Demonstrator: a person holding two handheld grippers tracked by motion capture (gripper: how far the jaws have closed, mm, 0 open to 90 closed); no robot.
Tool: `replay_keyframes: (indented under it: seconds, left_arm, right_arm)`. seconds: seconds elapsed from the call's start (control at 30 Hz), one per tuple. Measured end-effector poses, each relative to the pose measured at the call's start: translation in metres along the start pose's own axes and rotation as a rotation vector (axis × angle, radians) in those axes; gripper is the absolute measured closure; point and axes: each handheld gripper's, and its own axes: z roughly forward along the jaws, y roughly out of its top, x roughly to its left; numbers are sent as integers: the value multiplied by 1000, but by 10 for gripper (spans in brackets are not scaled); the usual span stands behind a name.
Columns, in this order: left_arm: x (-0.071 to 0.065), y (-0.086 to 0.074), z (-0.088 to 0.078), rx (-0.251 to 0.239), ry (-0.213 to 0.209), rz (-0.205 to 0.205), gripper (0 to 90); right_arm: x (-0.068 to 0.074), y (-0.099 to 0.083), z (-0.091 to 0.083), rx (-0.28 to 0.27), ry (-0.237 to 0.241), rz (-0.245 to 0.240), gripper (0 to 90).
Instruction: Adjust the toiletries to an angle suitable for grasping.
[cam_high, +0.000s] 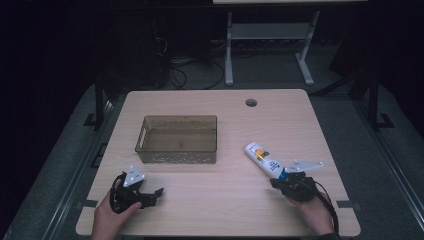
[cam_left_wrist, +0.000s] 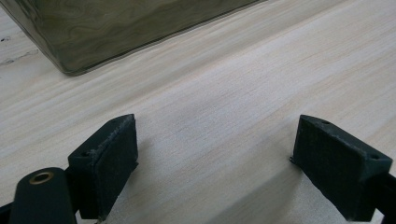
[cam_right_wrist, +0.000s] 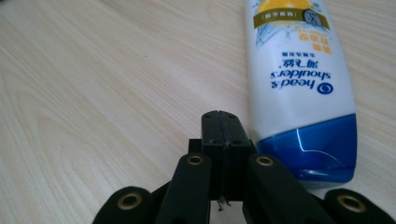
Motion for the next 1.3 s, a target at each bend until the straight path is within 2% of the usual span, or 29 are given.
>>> replay_keyframes:
  seconds: [0.33,0.83,1.3]
  left_arm:
    - [0,0,0,0,0,0,129]
    - [0,0,0,0,0,0,129]
    - [0,0,0,0,0,0,129]
  right_arm:
    - [-7,-3,0,22,-24,5,895]
    - [-24,-6,-7,10,-70,41,896]
    - [-52,-6,-14,-11,-125,93,896]
